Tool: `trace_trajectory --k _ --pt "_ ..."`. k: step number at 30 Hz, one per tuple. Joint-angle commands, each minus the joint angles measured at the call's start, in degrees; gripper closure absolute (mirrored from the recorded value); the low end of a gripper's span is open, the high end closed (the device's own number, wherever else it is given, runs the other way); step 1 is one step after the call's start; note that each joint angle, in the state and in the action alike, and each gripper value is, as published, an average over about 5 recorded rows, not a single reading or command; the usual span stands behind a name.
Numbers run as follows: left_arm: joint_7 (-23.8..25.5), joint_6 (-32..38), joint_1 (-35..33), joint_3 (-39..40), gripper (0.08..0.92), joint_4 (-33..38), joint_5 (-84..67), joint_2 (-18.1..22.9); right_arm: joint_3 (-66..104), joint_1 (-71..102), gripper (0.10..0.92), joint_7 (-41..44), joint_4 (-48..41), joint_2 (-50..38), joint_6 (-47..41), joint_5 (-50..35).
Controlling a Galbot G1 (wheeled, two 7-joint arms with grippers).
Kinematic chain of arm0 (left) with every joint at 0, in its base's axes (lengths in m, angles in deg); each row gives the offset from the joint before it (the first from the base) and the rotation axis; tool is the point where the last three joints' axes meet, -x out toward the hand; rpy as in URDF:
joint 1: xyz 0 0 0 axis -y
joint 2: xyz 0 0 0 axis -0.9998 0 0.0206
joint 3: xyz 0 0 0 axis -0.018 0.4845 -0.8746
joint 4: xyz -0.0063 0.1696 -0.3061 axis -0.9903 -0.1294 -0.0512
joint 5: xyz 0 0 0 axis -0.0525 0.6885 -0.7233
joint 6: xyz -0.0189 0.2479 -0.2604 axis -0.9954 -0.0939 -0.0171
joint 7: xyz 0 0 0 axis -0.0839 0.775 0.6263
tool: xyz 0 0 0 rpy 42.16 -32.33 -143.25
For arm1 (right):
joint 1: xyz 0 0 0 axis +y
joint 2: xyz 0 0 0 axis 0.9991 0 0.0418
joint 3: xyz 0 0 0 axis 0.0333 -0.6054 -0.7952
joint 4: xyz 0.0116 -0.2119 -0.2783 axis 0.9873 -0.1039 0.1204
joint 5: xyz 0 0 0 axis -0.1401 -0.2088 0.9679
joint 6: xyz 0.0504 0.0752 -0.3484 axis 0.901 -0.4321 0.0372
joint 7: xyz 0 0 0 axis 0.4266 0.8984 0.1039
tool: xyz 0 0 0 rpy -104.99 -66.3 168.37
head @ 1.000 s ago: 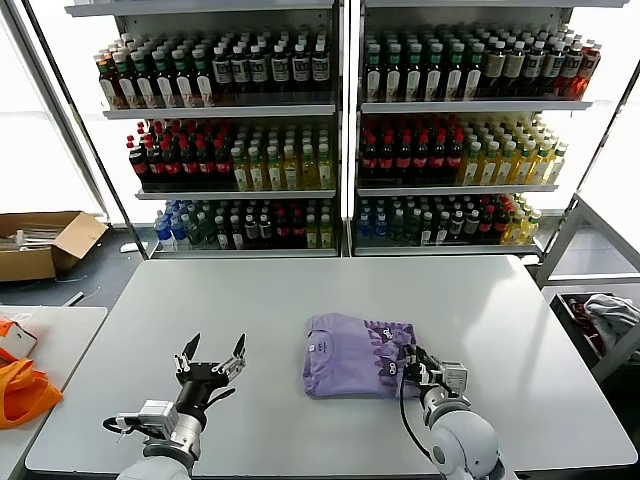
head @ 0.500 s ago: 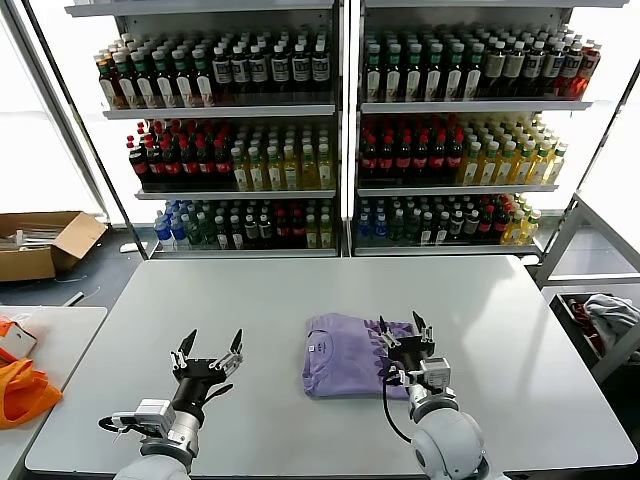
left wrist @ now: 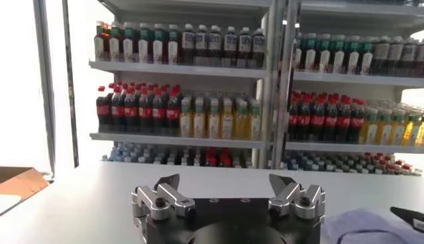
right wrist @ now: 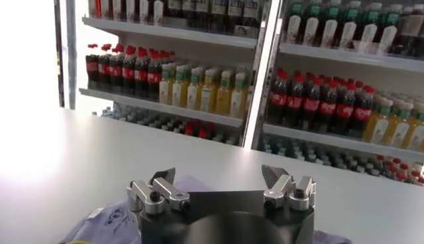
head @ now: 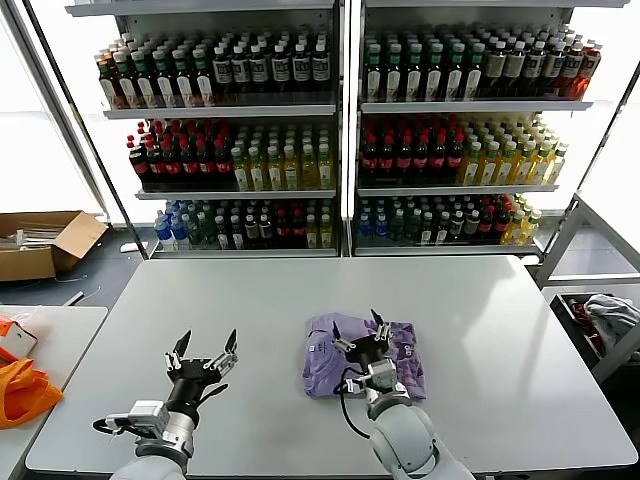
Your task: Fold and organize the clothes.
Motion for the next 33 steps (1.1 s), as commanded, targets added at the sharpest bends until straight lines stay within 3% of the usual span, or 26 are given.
trace_trajectory --k 1,17,24,33 --pt "-0.1 0.2 -0.1 -0.3 0.177 -0.3 -0.5 -0.1 -2.8 -2.6 0.202 0.0 -6.7 2.3 1.1 3.1" --pt "0.2 0.3 -1.2 0.3 0.177 -0.3 -0.4 -0.3 0.1 0.2 0.203 -1.1 -8.7 5.4 3.9 0.9" --pt "0.4 0.3 -1.7 0.4 0.177 -0.2 -0.1 -0.3 1.2 1.9 0.203 -2.3 0.5 4.3 4.9 -3.1" --pt "0.5 -0.7 -1.8 1.4 0.177 -0.4 0.6 -0.1 2.3 3.7 0.203 -9.1 13.2 -0.9 -4.4 -10.3"
